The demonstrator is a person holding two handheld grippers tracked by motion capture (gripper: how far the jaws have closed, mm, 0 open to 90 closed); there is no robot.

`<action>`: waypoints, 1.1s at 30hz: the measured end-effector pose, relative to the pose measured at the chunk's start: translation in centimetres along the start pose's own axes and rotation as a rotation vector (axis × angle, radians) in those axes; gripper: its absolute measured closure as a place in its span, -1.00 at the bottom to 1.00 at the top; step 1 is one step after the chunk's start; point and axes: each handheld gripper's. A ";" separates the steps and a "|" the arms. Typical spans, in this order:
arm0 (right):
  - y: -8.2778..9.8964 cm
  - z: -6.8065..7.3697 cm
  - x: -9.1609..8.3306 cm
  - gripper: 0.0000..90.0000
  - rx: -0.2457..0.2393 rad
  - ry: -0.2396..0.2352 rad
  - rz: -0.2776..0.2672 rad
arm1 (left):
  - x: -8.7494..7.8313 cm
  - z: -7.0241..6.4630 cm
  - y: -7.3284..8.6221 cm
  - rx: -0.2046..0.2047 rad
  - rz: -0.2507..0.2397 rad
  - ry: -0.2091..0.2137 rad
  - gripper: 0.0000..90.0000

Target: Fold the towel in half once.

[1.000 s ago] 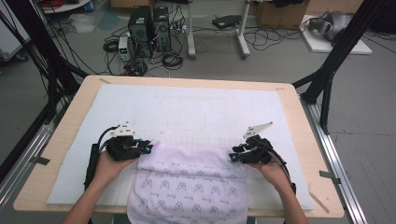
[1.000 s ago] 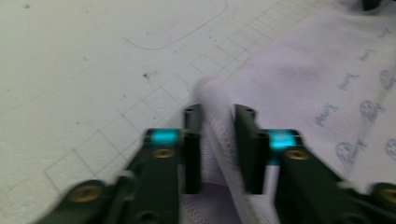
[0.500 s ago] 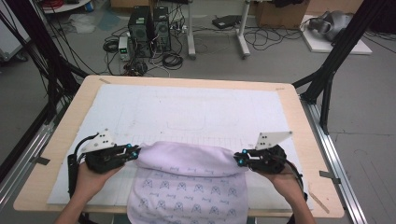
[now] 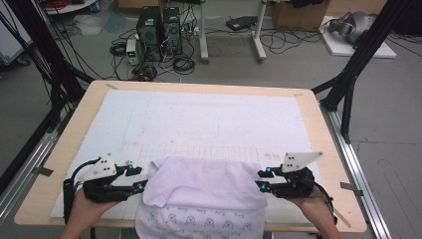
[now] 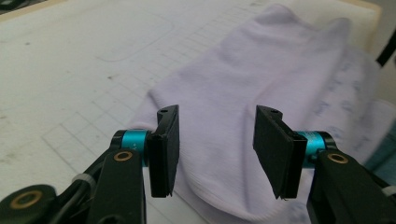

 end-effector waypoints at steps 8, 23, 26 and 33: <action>-0.7 -4.0 3.8 0.29 0.019 0.085 0.092 | 4.4 3.2 -0.6 -0.014 0.084 -0.087 0.76; -0.5 -5.1 4.7 0.23 0.026 0.111 0.126 | 9.4 3.5 -0.5 0.052 0.245 -0.086 0.83; -0.5 -5.2 4.9 0.22 0.027 0.115 0.135 | 9.2 3.9 -0.7 0.028 0.238 -0.099 0.96; -0.5 -5.4 5.3 0.21 0.019 0.124 0.146 | 6.9 7.1 -0.6 -0.132 0.125 -0.213 0.98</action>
Point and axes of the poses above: each handheld gripper's, and its own axes: x roughly forward along the jaws, y roughly out of its underside, z roughly to its left, and after that the axes turned 4 degrees about z, right-handed
